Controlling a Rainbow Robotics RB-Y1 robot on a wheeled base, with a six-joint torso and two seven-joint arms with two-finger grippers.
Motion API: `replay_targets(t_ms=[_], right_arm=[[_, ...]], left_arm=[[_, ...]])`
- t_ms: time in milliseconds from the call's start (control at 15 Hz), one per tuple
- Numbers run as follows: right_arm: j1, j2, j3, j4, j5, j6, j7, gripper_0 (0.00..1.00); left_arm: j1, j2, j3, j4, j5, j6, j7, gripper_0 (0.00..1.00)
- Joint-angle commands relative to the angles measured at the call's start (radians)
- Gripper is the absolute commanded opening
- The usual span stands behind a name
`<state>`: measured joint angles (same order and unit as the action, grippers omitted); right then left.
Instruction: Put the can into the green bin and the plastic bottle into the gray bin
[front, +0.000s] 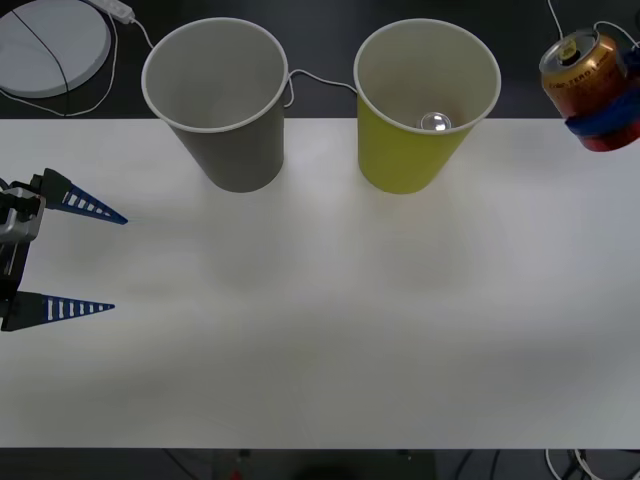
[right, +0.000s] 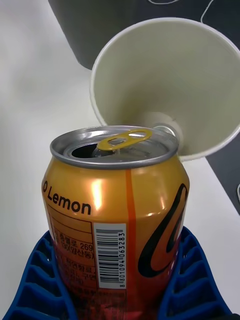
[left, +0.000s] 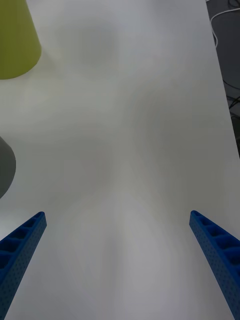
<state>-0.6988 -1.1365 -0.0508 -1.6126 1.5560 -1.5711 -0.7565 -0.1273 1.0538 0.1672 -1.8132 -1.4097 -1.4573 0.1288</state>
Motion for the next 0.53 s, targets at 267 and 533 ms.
replay_targets(t_ms=[267, 533], right_arm=[[-0.294, 0.007, 0.293, 0.069, 0.039, 0.0, -0.176, 0.0], [-0.467, 0.093, 0.46, 0.217, 0.114, 0.0, -0.185, 0.0]], left_arm=[[0.0, 0.0, 0.0, 0.0, 0.0, 0.0, 0.0, 1.0], [0.0, 0.0, 0.0, 0.0, 0.0, 0.0, 0.0, 1.0]])
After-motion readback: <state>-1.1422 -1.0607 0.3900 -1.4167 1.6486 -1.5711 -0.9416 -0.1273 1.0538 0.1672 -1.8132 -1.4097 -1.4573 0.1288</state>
